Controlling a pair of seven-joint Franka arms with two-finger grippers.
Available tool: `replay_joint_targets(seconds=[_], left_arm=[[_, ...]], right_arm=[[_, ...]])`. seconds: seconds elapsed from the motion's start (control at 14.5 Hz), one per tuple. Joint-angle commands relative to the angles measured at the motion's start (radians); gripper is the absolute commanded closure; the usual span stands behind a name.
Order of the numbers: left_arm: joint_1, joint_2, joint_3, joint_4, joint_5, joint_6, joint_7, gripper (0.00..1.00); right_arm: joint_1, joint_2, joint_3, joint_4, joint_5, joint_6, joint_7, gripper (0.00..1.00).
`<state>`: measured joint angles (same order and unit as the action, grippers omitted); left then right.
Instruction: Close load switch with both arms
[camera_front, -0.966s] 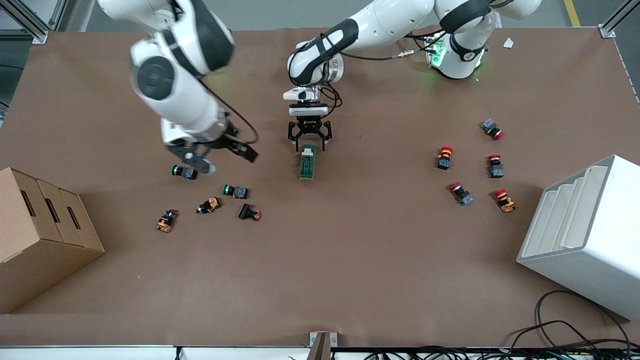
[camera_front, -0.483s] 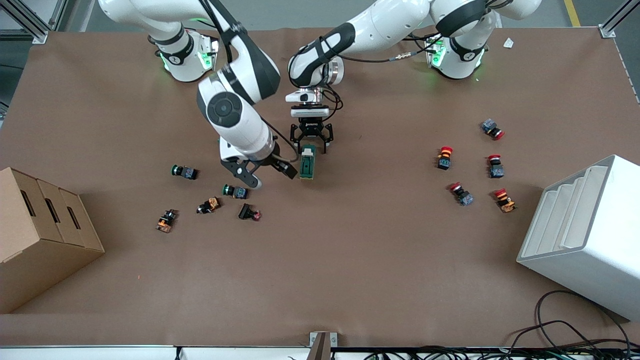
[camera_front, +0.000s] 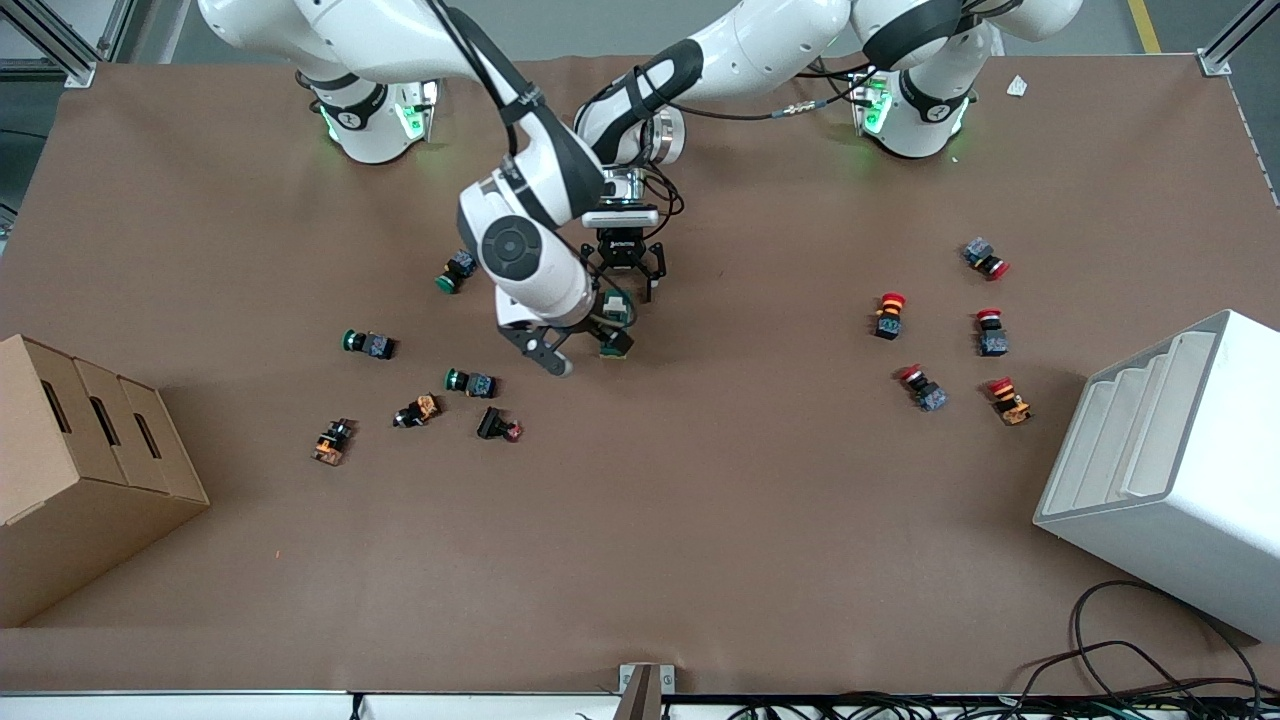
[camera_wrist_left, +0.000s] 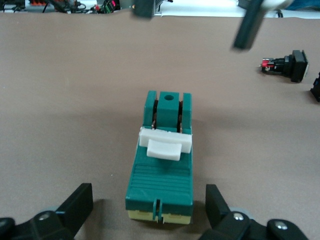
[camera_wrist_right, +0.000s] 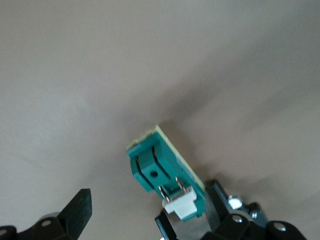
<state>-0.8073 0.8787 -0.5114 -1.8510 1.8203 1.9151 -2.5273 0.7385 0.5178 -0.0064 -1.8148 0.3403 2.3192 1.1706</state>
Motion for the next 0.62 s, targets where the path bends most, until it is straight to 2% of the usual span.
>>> replay_joint_targets(seconds=[0.0, 0.41, 0.55], left_arm=[[-0.043, 0.046, 0.045, 0.013, 0.020, 0.013, -0.042, 0.01], [-0.043, 0.046, 0.045, 0.015, 0.020, 0.013, -0.042, 0.01], [-0.043, 0.046, 0.045, 0.016, 0.020, 0.013, -0.044, 0.00]], right_arm=[[0.031, 0.028, -0.009, 0.003, 0.032, 0.002, 0.004, 0.00], [0.071, 0.077, -0.009, 0.003, 0.034, 0.006, 0.004, 0.00], [0.082, 0.082, -0.009, 0.003, 0.086, 0.034, 0.004, 0.00]])
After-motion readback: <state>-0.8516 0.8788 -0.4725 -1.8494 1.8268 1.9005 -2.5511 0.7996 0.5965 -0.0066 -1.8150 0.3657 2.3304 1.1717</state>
